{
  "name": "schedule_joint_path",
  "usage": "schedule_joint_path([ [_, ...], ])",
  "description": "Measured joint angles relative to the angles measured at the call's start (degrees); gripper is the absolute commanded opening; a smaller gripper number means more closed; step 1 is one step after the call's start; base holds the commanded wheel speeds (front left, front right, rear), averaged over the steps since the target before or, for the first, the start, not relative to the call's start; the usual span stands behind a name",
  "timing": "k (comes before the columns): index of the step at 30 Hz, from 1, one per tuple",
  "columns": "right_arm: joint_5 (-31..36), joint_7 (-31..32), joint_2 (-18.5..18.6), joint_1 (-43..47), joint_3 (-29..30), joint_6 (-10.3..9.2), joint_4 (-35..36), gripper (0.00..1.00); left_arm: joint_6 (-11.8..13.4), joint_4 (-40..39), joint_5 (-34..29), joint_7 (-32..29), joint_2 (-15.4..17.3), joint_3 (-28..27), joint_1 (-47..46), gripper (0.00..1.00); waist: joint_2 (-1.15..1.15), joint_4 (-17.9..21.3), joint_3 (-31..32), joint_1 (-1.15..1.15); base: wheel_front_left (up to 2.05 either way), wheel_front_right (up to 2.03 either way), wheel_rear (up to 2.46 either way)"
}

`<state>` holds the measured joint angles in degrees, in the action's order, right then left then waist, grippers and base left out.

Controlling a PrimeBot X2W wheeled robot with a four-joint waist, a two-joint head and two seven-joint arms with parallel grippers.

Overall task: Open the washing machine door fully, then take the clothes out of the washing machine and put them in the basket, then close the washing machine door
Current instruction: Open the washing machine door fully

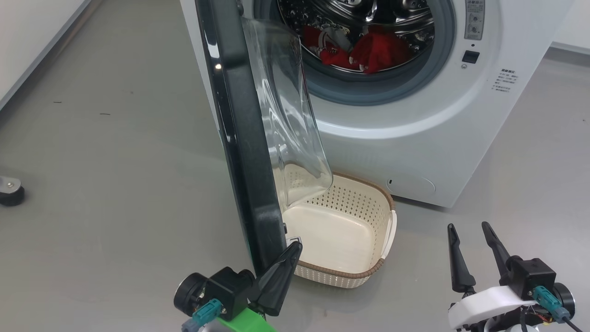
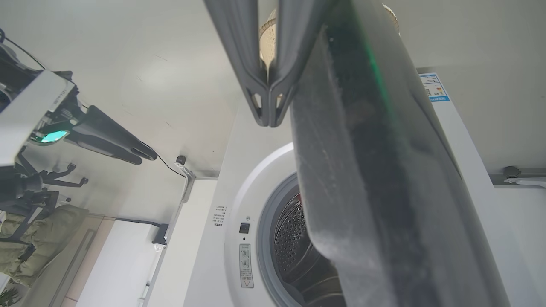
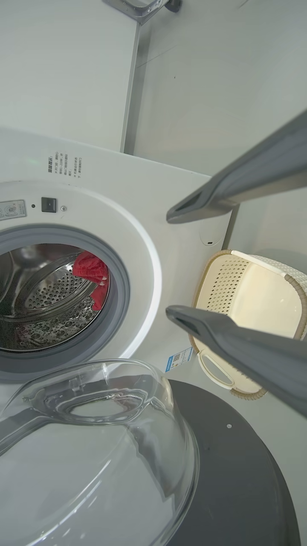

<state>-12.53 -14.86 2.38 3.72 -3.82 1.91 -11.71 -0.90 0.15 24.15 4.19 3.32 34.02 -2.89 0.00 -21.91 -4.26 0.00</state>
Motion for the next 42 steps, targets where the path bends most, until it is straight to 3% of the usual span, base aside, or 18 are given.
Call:
schedule_joint_path([
  [22, 0.66, 0.0, -0.09, 0.02, 1.35, -0.01, 0.12, 1.0, 5.15, 1.8, -0.01, 2.24, 0.29, -5.52, 1.93, 0.0, 0.0, -3.55, -0.09, 0.0, 0.0, 0.0, 0.0],
  [42, 0.66, 0.0, -0.09, -0.33, 1.69, -0.01, 0.19, 1.0, 6.76, 2.75, 0.04, 5.43, 1.62, -14.74, 2.88, 0.0, 0.0, -4.07, -1.28, 0.0, 0.0, 0.0, 0.0],
])
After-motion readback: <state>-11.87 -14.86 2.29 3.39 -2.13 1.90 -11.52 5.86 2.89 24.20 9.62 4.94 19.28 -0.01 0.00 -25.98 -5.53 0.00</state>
